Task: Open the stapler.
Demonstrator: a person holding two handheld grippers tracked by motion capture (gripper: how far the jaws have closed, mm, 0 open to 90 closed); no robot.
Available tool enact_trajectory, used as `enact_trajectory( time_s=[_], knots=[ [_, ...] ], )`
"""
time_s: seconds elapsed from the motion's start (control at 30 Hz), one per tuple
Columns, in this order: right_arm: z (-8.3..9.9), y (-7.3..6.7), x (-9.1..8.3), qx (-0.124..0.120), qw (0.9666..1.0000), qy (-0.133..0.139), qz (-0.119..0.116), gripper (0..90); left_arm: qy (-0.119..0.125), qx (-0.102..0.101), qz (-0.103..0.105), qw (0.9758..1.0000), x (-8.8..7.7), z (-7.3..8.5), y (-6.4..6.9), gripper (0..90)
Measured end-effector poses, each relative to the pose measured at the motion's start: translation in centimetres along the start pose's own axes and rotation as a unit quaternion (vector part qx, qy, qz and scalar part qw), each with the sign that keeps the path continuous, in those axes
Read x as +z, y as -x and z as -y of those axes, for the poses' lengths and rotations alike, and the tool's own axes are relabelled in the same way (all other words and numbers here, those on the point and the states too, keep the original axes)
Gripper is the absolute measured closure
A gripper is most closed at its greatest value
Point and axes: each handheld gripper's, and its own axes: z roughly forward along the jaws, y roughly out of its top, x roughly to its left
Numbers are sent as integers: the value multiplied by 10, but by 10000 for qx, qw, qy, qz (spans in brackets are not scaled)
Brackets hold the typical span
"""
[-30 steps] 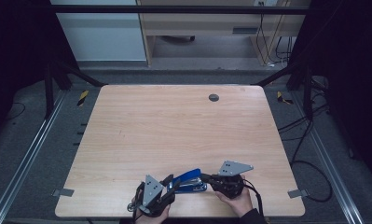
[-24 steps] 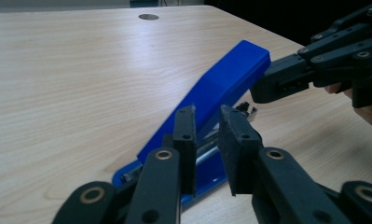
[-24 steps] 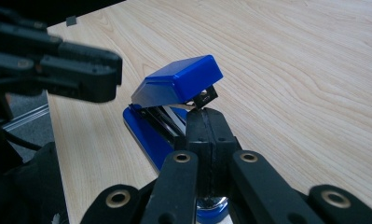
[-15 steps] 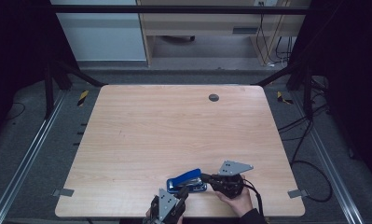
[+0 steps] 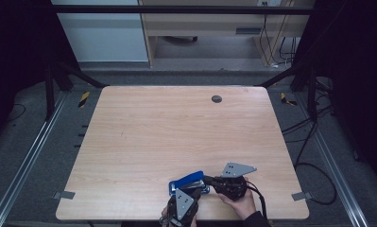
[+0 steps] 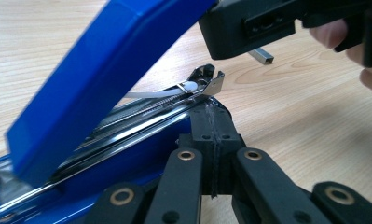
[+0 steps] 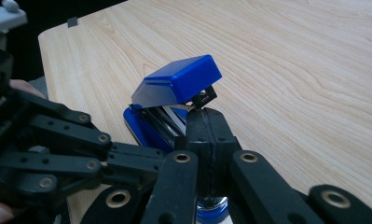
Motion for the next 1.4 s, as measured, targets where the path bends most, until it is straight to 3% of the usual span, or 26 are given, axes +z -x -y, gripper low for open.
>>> enact_trajectory(
  time_s=[0.43,1.4],
  knots=[
    [-2,1,0,-8,10000,31,0,900,88,-25,-184,9998,2,0,1,899],
    [-15,-1,6,-117,9996,147,-220,900,283,-85,-235,9993,4,5,4,900]
  ],
)
